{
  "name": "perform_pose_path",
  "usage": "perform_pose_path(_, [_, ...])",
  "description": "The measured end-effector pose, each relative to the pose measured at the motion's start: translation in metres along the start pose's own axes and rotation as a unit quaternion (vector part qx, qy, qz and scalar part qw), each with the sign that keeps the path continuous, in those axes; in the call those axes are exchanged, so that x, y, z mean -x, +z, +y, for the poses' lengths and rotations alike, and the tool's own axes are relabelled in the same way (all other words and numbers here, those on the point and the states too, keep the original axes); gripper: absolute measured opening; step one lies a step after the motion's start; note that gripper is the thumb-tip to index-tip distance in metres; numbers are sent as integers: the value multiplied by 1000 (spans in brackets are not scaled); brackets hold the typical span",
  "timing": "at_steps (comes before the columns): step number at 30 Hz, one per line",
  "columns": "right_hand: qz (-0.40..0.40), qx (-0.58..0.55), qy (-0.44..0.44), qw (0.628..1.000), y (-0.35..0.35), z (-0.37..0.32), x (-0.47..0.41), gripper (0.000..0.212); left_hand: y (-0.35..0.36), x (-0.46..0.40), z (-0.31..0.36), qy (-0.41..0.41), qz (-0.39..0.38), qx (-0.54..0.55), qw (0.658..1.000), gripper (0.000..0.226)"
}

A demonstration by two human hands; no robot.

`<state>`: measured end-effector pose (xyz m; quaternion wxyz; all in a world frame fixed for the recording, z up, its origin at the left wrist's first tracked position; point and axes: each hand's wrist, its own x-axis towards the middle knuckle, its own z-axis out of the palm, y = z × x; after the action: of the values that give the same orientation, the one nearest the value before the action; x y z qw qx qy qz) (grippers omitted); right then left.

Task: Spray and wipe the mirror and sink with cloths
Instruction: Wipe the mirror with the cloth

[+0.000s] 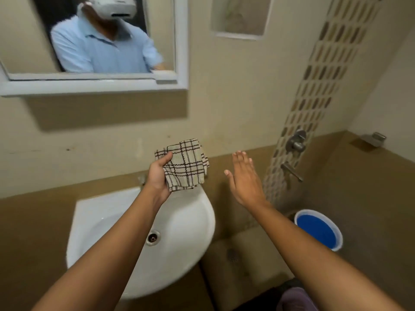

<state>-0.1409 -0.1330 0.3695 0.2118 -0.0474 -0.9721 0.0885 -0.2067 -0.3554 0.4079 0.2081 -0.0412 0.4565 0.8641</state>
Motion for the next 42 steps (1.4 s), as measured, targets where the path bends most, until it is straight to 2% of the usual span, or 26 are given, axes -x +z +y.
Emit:
perform_pose_path(7, [34, -27, -87, 995, -13, -110, -28, 61, -67, 53, 86, 66, 18, 27, 997, 37])
perform_pose_path(14, [101, -28, -150, 983, -39, -184, -62, 61, -91, 93, 162, 146, 8, 27, 989, 40])
perform_pose_path(21, [179, -61, -202, 961, -87, -221, -120, 60, -78, 113, 235, 267, -34, 42, 962, 44])
perform_pose_path(27, [238, -98, -244, 935, -139, -232, -179, 60, -42, 127, 295, 332, 16, 11, 943, 37])
perform_pose_path(30, [263, -102, -260, 924, -167, -232, -211, 59, -21, 131, 324, 368, 30, 29, 929, 36])
perform_pose_path(33, [288, -102, -264, 915, -192, -230, -242, 59, 3, 132, 351, 452, 83, 72, 885, 32])
perform_pose_path(37, [328, -97, -265, 902, -215, -227, -277, 62, 33, 136, 382, 578, 263, 122, 763, 29])
perform_pose_path(39, [341, -95, -262, 898, -221, -226, -293, 61, 49, 137, 391, 619, 332, 92, 706, 33])
perform_pose_path(42, [358, -90, -246, 896, -227, -224, -312, 65, 65, 125, 404, 651, 382, 14, 656, 37])
